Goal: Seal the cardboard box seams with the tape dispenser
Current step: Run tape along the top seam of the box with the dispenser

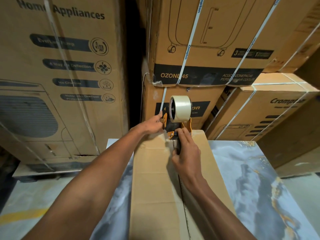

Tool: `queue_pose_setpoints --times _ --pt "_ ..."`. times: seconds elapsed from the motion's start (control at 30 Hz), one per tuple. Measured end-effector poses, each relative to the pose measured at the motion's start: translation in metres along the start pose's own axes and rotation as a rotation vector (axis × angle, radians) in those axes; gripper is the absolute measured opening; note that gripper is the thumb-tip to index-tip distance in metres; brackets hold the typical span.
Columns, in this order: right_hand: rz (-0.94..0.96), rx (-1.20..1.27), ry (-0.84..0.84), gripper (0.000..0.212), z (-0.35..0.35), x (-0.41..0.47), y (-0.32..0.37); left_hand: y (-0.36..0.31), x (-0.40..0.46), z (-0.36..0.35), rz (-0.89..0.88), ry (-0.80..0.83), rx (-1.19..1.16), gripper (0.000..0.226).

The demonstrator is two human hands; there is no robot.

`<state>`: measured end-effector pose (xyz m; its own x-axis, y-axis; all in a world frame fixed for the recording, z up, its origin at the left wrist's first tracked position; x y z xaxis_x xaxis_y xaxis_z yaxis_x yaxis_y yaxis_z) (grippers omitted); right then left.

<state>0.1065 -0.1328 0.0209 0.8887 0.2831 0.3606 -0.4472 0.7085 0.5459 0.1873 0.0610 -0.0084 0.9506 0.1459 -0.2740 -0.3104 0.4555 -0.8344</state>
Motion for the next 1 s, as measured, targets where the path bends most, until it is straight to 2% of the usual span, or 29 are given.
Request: queue_pose_setpoints --times 0.2,0.43,0.6,0.7,0.9,1.0 --pt "0.003 -0.008 -0.004 0.072 0.000 -0.010 0.005 0.010 0.008 0.001 0.033 0.019 0.000 0.091" --pt "-0.029 -0.002 0.017 0.074 0.009 -0.029 0.011 0.005 0.005 -0.002 0.013 0.036 -0.121 0.072" --pt "-0.057 -0.029 0.068 0.074 0.016 -0.050 0.011 0.002 -0.001 -0.005 -0.095 0.063 -0.146 0.058" --pt "-0.049 -0.025 0.057 0.072 0.022 -0.064 0.008 0.003 -0.009 -0.006 -0.135 0.030 -0.082 0.056" --pt "-0.033 -0.011 0.059 0.077 0.033 -0.091 0.007 0.005 -0.015 -0.008 -0.201 -0.011 0.049 0.071" --pt "-0.040 -0.012 0.051 0.079 0.037 -0.105 0.005 0.001 -0.024 -0.011 -0.310 -0.048 0.160 0.054"
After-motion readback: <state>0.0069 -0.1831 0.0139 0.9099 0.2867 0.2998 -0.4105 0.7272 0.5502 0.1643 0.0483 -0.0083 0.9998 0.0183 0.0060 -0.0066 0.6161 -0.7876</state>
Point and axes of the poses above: each hand's wrist, its own x-axis towards the middle knuckle, its own z-axis out of the back of the hand, y = z × x, the point moved 2 cm from there along x, towards the middle knuckle, and after that the axes turned 6 degrees about -y, right-handed, at the moved point
